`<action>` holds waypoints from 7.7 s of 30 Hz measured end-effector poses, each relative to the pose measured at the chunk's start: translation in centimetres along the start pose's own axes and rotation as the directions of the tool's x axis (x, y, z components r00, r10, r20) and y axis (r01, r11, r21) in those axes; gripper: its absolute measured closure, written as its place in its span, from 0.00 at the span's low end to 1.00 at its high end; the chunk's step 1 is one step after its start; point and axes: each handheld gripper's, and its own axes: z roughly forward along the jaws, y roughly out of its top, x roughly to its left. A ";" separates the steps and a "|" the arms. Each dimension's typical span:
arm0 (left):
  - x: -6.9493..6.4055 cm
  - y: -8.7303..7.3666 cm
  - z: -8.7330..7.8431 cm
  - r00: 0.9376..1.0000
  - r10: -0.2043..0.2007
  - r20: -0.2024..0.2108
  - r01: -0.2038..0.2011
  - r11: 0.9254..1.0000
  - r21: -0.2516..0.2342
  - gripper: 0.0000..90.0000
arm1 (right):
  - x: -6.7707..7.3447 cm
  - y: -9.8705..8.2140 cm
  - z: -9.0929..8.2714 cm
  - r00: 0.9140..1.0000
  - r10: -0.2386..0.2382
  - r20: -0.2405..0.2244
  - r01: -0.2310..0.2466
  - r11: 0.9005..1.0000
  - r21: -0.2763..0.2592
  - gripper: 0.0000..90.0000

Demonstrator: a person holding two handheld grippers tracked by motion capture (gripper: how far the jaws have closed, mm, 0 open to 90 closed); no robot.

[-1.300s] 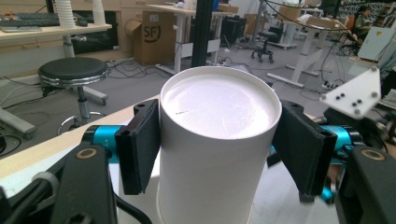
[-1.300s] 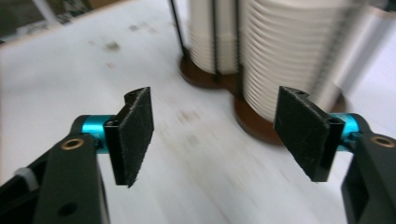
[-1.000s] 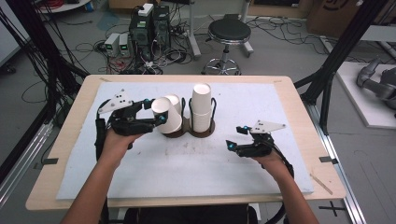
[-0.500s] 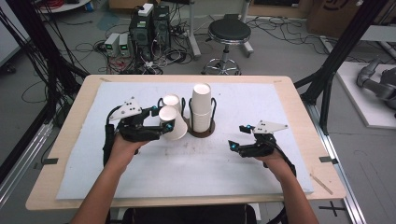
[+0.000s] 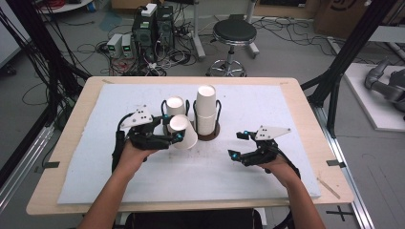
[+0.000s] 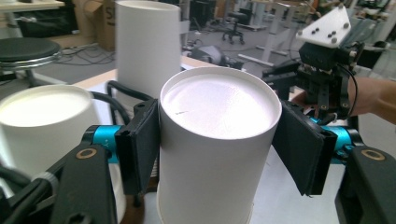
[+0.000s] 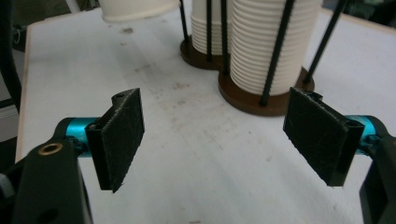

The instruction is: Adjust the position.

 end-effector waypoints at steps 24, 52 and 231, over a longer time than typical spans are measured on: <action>-2.4 -0.4 3.5 0.992 0.035 0.124 -0.039 0.999 0.029 0.38 | 2.3 1.4 1.6 0.988 -0.043 -0.149 0.029 0.995 -0.097 0.23; -3.9 -0.6 5.0 0.976 0.056 0.210 -0.061 0.998 0.020 0.38 | 3.7 1.8 3.5 0.980 -0.094 -0.173 0.075 0.991 -0.112 0.25; -2.4 -2.0 2.4 0.909 -0.004 0.418 0.006 1.000 -0.004 0.39 | 3.9 2.1 2.7 0.934 -0.096 -0.344 0.088 0.995 -0.037 0.20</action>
